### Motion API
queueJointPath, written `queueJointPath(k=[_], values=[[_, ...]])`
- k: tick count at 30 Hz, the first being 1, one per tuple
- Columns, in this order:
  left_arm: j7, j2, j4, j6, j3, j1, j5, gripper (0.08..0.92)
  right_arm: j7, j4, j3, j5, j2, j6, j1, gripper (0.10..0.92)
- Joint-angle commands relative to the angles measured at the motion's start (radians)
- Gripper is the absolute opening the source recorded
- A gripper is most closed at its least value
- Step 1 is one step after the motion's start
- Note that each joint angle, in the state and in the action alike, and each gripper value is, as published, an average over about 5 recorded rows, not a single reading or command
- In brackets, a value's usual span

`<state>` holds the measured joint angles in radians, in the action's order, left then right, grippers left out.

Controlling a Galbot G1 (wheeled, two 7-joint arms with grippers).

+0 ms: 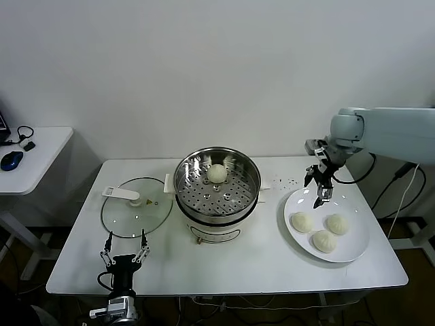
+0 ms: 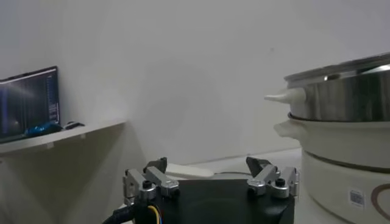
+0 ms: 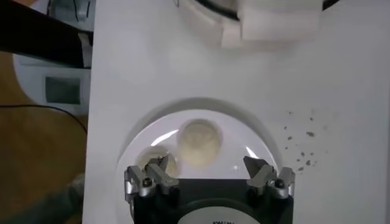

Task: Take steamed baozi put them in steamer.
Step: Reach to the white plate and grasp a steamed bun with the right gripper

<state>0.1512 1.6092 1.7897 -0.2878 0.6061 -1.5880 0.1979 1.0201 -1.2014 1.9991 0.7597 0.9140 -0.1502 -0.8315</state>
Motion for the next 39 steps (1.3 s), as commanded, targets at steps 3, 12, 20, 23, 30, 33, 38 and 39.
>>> queueJointPath(k=[3, 12, 20, 23, 30, 33, 38, 39], values=[[0.000, 0.049, -0.004, 0.001, 0.003, 0.000, 0.000, 0.823, 0.011, 0.027, -0.059, -0.066, -0.021, 0.005, 0.111, 0.823], [-0.001, 0.049, -0.013, 0.001, 0.009, 0.002, 0.000, 0.823, -0.009, 0.075, -0.118, -0.133, -0.016, 0.005, 0.217, 0.823], [-0.001, 0.049, -0.022, 0.002, 0.013, 0.005, 0.000, 0.823, -0.044, 0.100, -0.165, -0.163, -0.020, -0.012, 0.288, 0.823], [-0.001, 0.049, -0.023, 0.003, 0.012, 0.005, 0.000, 0.823, -0.058, 0.120, -0.193, -0.170, -0.017, -0.015, 0.317, 0.823], [-0.001, 0.049, -0.022, 0.004, 0.011, 0.004, 0.000, 0.823, -0.081, 0.163, -0.234, -0.176, 0.002, -0.016, 0.350, 0.823], [-0.001, 0.049, -0.021, 0.003, 0.012, 0.003, 0.001, 0.823, -0.084, 0.158, -0.237, -0.179, 0.005, -0.019, 0.355, 0.823], [-0.001, 0.049, -0.019, 0.003, 0.012, 0.002, 0.002, 0.823, -0.089, 0.153, -0.240, -0.183, 0.008, -0.023, 0.361, 0.823], [-0.001, 0.049, -0.018, 0.003, 0.011, 0.001, 0.002, 0.823, -0.090, 0.153, -0.241, -0.184, 0.008, -0.024, 0.362, 0.823]])
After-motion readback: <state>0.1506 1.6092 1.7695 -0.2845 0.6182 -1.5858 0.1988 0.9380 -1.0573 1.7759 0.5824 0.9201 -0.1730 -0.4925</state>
